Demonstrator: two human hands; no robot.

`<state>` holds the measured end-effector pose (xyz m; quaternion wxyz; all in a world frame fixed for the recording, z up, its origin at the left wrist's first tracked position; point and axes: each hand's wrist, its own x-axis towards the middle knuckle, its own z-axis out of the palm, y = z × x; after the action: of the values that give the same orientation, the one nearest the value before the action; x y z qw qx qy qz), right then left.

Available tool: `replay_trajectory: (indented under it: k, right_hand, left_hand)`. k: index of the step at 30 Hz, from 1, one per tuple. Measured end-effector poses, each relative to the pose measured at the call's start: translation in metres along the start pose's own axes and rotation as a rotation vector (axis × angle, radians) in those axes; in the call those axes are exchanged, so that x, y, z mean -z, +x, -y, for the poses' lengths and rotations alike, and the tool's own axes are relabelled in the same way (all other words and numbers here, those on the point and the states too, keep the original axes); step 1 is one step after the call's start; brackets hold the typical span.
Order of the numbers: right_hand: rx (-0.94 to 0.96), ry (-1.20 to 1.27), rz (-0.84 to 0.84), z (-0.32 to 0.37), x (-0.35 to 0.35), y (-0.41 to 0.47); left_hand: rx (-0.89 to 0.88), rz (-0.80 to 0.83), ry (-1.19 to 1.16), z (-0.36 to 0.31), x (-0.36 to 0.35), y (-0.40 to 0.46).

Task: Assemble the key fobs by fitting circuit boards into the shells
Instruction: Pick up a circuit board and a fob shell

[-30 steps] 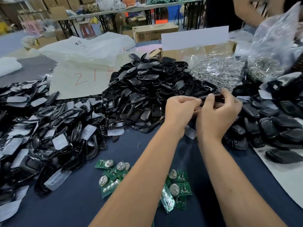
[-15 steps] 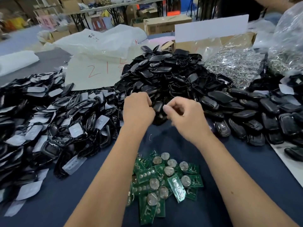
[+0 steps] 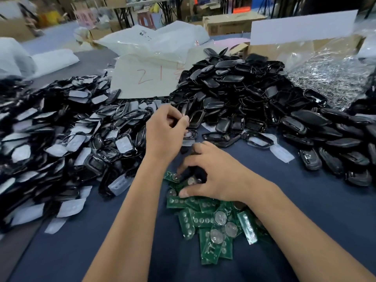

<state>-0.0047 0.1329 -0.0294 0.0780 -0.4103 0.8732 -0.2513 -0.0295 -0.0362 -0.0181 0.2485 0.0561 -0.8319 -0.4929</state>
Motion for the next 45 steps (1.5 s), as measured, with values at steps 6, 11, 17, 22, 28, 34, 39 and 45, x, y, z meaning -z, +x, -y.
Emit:
replay_trajectory:
  k: [6, 11, 17, 22, 28, 34, 39, 45]
  right_hand:
    - [0.031, 0.208, -0.061, 0.002, 0.0, -0.001]
    - [-0.007, 0.5, -0.274, -0.013, -0.001, -0.002]
    - [-0.158, 0.738, -0.709, -0.036, 0.007, -0.003]
    - [-0.27, 0.855, -0.815, -0.047, 0.006, -0.002]
    - [-0.318, 0.737, -0.888, -0.049, 0.002, -0.004]
    - [-0.311, 0.699, -0.88, -0.045, 0.003, -0.003]
    - [-0.307, 0.692, -0.865, -0.038, 0.003, -0.003]
    - [-0.329, 0.666, -0.832, -0.036, 0.002, -0.004]
  left_hand:
    - [0.17, 0.059, -0.377, 0.003, 0.008, -0.005]
    - [0.276, 0.137, -0.539, -0.001, 0.003, -0.005]
    - [0.374, 0.231, -0.522, -0.008, -0.006, -0.015]
    - [0.43, 0.295, -0.457, -0.011, -0.012, -0.022]
    - [0.484, 0.37, -0.408, -0.012, -0.021, -0.027]
    - [0.574, 0.347, -0.502, -0.012, -0.022, -0.026]
    - [0.566, 0.33, -0.518, -0.011, -0.024, -0.025]
    - [0.552, 0.343, -0.522, -0.012, -0.022, -0.026]
